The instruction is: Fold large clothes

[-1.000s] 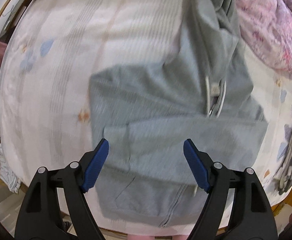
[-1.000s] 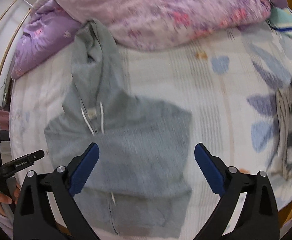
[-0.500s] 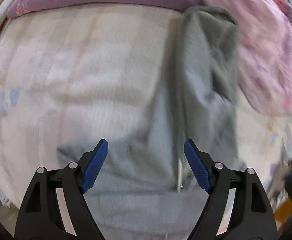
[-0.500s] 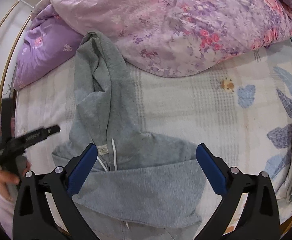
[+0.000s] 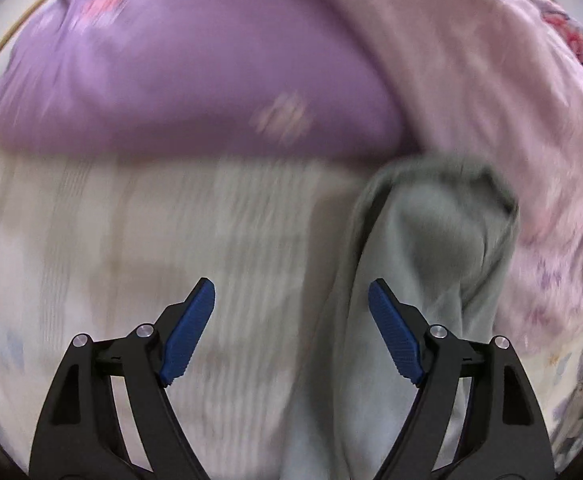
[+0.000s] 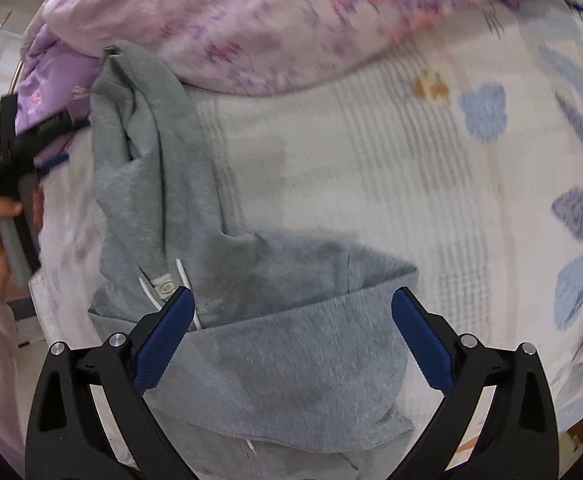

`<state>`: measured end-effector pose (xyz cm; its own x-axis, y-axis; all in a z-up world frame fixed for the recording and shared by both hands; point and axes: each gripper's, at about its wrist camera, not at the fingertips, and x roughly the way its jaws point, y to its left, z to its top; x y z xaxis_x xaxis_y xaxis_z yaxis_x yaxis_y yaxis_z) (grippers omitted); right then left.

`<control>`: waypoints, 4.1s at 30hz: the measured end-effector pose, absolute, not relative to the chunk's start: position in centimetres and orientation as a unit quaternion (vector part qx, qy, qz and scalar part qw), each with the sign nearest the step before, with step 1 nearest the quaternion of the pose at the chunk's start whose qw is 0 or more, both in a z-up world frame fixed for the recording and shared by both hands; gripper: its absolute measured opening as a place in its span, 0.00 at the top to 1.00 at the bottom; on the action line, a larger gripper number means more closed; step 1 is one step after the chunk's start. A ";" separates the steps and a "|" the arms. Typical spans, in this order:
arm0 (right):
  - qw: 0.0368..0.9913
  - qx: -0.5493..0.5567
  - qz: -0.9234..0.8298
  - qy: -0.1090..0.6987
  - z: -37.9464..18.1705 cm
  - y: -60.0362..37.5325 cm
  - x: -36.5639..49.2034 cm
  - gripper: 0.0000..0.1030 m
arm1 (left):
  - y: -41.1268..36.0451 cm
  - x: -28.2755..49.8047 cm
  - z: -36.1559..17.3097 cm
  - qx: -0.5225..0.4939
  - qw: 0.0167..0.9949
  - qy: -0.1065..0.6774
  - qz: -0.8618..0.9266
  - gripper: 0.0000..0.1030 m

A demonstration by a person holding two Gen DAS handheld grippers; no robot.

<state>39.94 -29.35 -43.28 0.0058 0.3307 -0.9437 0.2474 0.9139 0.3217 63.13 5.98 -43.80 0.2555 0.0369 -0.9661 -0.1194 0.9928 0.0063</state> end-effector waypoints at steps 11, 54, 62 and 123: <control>0.679 0.228 0.030 0.697 -44.6 -29.7 40.6 0.08 | 3.7 65.3 -47.4 -0.077 0.777 0.624 0.018 0.95; 0.817 0.082 0.092 0.563 -26.3 -18.1 40.1 0.95 | 3.1 35.4 -21.9 0.032 0.839 0.543 -0.035 0.94; 0.812 0.091 0.089 0.569 -23.4 -19.8 33.1 0.95 | 1.6 28.2 -20.4 0.028 0.838 0.545 -0.019 0.94; 0.718 0.183 0.063 0.668 -37.1 -19.7 19.6 0.71 | -0.9 19.8 -34.6 0.028 0.785 0.616 -0.057 0.65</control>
